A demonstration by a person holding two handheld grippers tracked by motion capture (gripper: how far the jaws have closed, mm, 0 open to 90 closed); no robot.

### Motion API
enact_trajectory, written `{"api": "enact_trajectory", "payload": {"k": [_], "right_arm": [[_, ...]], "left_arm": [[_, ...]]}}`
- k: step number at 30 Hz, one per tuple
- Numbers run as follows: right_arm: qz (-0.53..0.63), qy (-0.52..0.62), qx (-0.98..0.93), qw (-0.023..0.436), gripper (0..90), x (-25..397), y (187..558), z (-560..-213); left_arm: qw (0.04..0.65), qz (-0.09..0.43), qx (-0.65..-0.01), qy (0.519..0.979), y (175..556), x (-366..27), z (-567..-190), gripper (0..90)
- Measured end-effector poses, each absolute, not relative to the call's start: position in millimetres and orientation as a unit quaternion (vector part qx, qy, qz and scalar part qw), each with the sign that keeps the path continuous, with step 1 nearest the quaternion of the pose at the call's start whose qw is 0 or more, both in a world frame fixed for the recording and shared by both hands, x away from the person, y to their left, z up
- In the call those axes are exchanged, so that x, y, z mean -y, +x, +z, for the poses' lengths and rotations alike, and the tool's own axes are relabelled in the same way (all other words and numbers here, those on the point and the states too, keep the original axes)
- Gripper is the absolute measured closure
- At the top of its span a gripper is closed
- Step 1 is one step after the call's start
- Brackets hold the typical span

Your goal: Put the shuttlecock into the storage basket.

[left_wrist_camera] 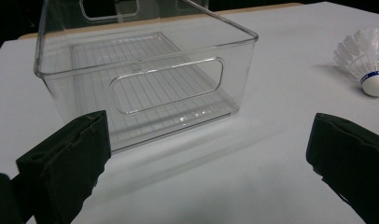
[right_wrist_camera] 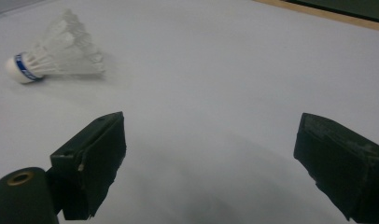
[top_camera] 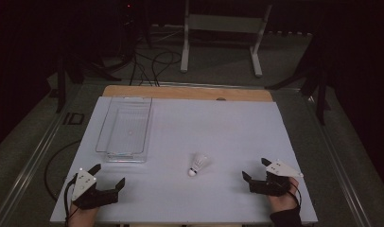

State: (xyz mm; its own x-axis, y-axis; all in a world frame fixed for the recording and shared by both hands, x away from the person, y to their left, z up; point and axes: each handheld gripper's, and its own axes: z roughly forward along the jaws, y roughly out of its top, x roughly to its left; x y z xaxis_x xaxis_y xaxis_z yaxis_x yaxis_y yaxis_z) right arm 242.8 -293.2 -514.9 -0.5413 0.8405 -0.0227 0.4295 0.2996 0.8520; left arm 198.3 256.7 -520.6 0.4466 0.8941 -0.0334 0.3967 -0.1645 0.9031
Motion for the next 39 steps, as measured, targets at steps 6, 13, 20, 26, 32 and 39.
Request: {"api": "enact_trajectory", "payload": {"k": [6, 13, 20, 26, 32, 39], "right_arm": [[0.429, 0.413, -0.766, 0.242, 8.9, 294.4, 242.6, -514.2], [0.438, 0.408, -0.763, 0.245, 8.9, 296.2, 242.3, -513.1], [0.445, 0.399, -0.763, 0.246, 9.1, 295.5, 241.4, -511.0], [0.447, 0.401, -0.761, 0.246, 9.1, 296.0, 240.8, -509.9], [0.448, 0.4, -0.759, 0.252, 9.1, 295.9, 238.9, -508.3], [0.447, 0.4, -0.759, 0.254, 9.1, 295.4, 237.3, -507.5]], "left_arm": [[0.462, 0.269, -0.447, 0.717, 197.9, -255.3, -520.1, 0.6], [0.461, 0.266, -0.443, 0.721, 199.3, -253.3, -520.5, 0.6], [0.464, 0.268, -0.442, 0.719, 199.4, -253.6, -518.9, 0.6], [0.466, 0.264, -0.439, 0.722, 199.3, -252.4, -514.5, 0.6], [0.468, 0.254, -0.424, 0.732, 198.1, -245.9, -504.9, 0.6], [0.472, 0.237, -0.417, 0.74, 198.0, -240.2, -495.5, 0.6]]}}
